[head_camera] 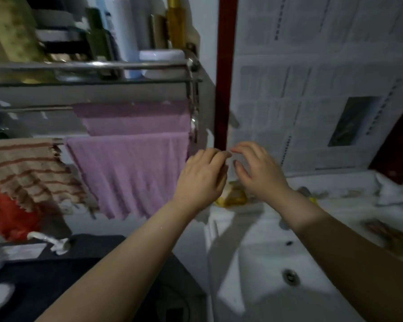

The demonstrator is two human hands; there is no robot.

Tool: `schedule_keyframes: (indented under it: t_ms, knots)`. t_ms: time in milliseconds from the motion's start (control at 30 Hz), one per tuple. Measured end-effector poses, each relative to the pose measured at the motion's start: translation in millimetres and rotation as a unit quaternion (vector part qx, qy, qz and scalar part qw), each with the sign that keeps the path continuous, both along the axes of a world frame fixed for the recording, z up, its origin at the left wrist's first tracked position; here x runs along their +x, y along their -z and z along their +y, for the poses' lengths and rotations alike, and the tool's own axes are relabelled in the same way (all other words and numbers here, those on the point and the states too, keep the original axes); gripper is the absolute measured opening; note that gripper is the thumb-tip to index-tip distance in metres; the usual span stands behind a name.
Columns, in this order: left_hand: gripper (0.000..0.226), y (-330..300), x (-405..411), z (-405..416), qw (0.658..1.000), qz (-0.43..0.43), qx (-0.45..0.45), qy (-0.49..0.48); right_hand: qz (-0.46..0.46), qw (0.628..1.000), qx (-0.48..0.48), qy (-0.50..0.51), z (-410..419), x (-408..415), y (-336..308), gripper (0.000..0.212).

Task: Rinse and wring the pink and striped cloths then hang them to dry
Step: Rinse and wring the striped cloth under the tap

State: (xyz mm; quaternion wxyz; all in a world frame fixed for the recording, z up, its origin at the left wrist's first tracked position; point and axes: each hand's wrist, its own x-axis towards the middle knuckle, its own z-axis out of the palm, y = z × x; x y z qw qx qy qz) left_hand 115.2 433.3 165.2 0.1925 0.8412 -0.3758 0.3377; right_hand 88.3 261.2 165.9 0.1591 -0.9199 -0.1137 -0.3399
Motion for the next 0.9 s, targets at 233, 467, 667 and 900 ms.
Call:
schedule_keyframes:
  t_ms: [233, 467, 667, 900]
  knots:
    - [0.032, 65.9, -30.3, -131.5, 0.992, 0.116, 0.013, 0.04, 0.161, 0.979, 0.113, 0.05, -126.3, -45.4, 68.4, 0.025]
    - [0.021, 119.7, -69.2, -241.4, 0.981, 0.176, -0.008, 0.086, 0.116, 0.964, 0.235, 0.052, -249.4, -70.7, 146.5, 0.01]
    - [0.02, 167.5, -89.6, -298.7, 0.954, 0.289, 0.058, 0.054, 0.26, 0.92, 0.175, 0.234, -364.4, -56.3, 224.8, 0.017]
    - [0.017, 198.3, -80.5, -325.3, 0.871, 0.486, 0.077, -0.004, 0.519, 0.748, 0.109, 0.4, -442.0, -42.6, 248.4, 0.044]
